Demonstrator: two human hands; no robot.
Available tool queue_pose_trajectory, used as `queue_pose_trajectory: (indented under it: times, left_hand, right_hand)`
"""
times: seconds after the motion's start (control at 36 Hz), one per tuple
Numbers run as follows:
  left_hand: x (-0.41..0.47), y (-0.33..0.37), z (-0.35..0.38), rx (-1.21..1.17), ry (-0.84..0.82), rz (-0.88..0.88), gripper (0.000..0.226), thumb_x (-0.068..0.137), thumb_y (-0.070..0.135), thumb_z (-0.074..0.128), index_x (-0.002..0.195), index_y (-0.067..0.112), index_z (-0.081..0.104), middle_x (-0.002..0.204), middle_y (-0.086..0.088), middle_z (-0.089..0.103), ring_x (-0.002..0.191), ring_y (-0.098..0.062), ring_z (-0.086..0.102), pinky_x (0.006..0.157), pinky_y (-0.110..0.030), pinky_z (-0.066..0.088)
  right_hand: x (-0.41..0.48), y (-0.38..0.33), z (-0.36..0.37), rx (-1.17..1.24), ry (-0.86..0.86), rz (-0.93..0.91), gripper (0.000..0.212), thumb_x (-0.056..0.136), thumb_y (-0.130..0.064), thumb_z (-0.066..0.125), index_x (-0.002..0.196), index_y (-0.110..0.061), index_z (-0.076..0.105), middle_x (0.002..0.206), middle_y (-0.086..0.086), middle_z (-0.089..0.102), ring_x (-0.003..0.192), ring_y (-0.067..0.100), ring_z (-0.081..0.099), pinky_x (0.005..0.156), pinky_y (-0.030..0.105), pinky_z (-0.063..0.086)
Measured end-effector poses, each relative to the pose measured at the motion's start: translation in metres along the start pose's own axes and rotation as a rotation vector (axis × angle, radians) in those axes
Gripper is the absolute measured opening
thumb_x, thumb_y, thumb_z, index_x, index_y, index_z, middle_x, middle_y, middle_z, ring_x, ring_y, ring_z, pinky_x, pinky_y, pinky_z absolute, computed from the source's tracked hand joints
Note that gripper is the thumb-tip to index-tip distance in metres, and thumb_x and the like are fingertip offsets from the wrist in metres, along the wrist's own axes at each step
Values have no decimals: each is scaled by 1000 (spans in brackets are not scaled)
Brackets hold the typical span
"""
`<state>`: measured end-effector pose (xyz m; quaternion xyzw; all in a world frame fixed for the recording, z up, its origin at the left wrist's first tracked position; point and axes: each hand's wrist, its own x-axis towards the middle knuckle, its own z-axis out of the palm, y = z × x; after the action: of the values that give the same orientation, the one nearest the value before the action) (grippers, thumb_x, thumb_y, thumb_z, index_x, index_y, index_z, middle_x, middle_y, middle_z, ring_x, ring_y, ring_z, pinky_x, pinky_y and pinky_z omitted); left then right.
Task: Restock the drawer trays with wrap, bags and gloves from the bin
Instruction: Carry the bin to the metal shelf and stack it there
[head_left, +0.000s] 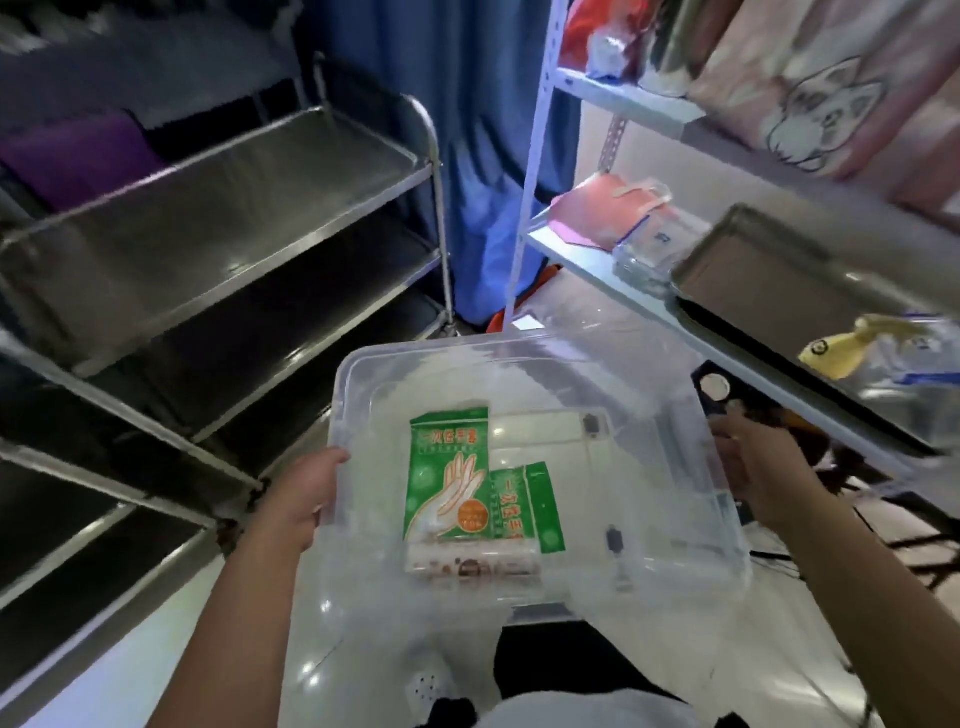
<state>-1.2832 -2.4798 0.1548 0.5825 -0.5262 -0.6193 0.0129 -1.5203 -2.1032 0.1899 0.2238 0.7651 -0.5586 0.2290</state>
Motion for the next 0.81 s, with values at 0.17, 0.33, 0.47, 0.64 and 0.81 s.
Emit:
queue_pose_trajectory:
  times: [0.17, 0.33, 0.47, 0.64, 0.81]
  left_hand:
    - [66, 76, 42, 123, -192, 16, 24, 89, 29, 63, 101, 9, 67, 90, -11, 65, 80, -28, 60, 76, -37, 47]
    - [113, 121, 91, 274, -244, 43, 31, 86, 26, 67, 109, 6, 68, 94, -15, 71, 85, -32, 64, 80, -42, 53]
    - [154, 141, 130, 398, -259, 43, 37, 87, 23, 66, 117, 1, 65, 107, -20, 64, 93, -31, 60, 84, -42, 47]
    - [193, 153, 178, 544, -290, 33, 16, 90, 19, 62, 100, 7, 65, 85, -14, 64, 71, -27, 60, 66, -34, 49]
    - [260, 161, 236, 676, -334, 13, 24, 89, 13, 61, 112, 6, 59, 83, -11, 55, 70, -26, 55, 70, -39, 51]
  right_hand:
    - [27, 2, -1, 89, 165, 102, 22, 89, -27, 62, 101, -10, 69, 82, 9, 58, 69, 25, 48, 67, 37, 40]
    - [69, 7, 10, 200, 264, 162, 24, 86, -24, 65, 104, -7, 69, 90, 12, 65, 74, 28, 58, 65, 35, 46]
    - [94, 26, 26, 275, 305, 206, 21, 89, -16, 61, 103, -2, 67, 83, 14, 59, 69, 26, 53, 58, 30, 38]
    - [114, 49, 44, 183, 383, 242, 9, 89, -14, 60, 85, -11, 67, 76, 4, 60, 66, 18, 55, 65, 31, 45]
    - [141, 66, 70, 200, 509, 263, 7, 82, -12, 67, 78, -16, 69, 79, 2, 63, 66, 15, 57, 54, 26, 42]
